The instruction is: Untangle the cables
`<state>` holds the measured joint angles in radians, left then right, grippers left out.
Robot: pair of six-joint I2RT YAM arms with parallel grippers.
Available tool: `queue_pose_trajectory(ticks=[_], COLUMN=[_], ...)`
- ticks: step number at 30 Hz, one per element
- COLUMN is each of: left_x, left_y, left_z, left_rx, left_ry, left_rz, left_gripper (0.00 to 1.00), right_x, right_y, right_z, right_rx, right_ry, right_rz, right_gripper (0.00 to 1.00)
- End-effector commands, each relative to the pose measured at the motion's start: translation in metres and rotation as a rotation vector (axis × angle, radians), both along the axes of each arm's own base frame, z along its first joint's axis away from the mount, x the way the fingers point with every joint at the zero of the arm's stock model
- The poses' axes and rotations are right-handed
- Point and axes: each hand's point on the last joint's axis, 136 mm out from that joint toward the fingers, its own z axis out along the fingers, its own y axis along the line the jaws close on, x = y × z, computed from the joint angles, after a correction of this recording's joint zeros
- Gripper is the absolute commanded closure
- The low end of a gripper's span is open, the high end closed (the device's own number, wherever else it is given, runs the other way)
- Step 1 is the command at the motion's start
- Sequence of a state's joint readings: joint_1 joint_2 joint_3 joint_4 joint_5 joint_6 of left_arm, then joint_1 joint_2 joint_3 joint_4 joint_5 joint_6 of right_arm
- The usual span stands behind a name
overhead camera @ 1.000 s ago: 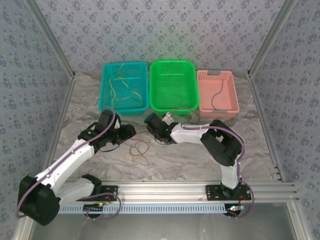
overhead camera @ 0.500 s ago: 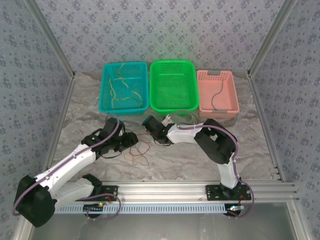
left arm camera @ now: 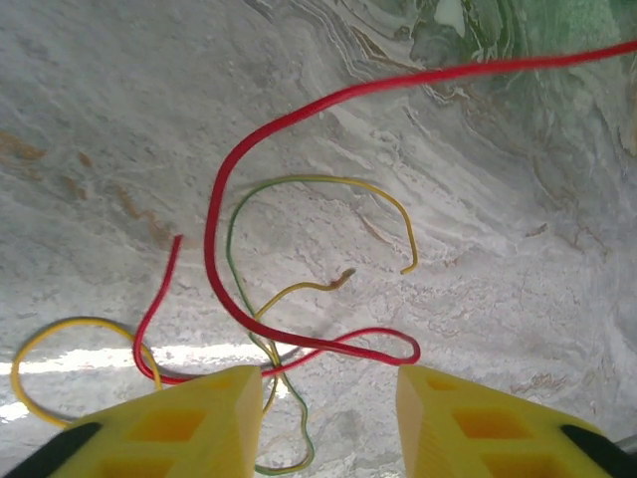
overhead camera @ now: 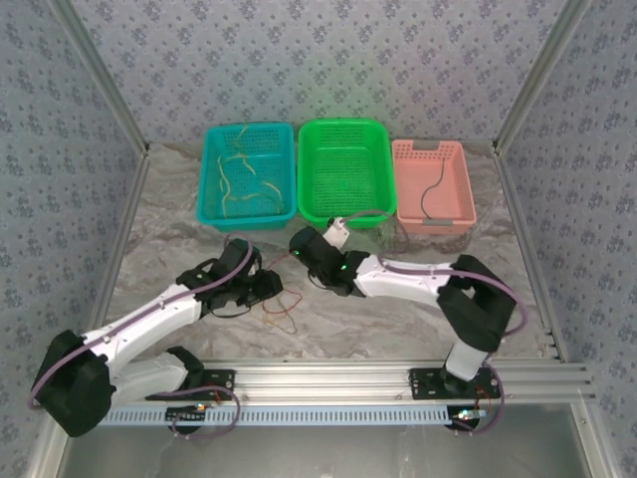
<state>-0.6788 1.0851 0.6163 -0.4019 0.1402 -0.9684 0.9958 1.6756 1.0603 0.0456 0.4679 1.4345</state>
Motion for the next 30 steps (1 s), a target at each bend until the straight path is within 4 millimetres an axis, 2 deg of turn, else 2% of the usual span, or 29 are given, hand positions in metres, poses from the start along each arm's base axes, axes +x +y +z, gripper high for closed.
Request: queue_pose_trajectory(ticks=[1, 5, 12, 16, 21, 23, 30], left_x=[0.005, 0.004, 0.002, 0.004, 0.009, 0.013, 0.047], left_y=[-0.002, 0.008, 0.017, 0.013, 0.006, 0.007, -0.010], left_z=[0.002, -0.001, -0.006, -0.008, -0.014, -0.017, -0.016], left_rx=[0.012, 0.057, 0.073, 0.063, 0.058, 0.071, 0.059], left_ry=[-0.038, -0.041, -0.057, -0.063, -0.046, -0.047, -0.117], left_rz=[0.002, 0.035, 0.061, 0.049, 0.051, 0.069, 0.064], left_gripper=[0.73, 0.79, 0.80, 0.69, 0.68, 0.63, 0.57], right_x=[0.005, 0.005, 0.003, 0.000, -0.003, -0.004, -0.006], right_y=[-0.018, -0.026, -0.044, -0.050, -0.059, -0.062, -0.071], right_z=[0.020, 0.036, 0.049, 0.055, 0.058, 0.057, 0.047], right_rx=[-0.018, 0.007, 0.057, 0.072, 0.081, 0.086, 0.114], right_ry=[-0.066, -0.083, -0.089, -0.090, -0.088, -0.081, -0.052], right_rz=[-0.035, -0.029, -0.034, -0.018, -0.011, -0.004, -0.001], right_gripper=[1.00, 1.00, 1.00, 1.00, 1.00, 1.00, 1.00])
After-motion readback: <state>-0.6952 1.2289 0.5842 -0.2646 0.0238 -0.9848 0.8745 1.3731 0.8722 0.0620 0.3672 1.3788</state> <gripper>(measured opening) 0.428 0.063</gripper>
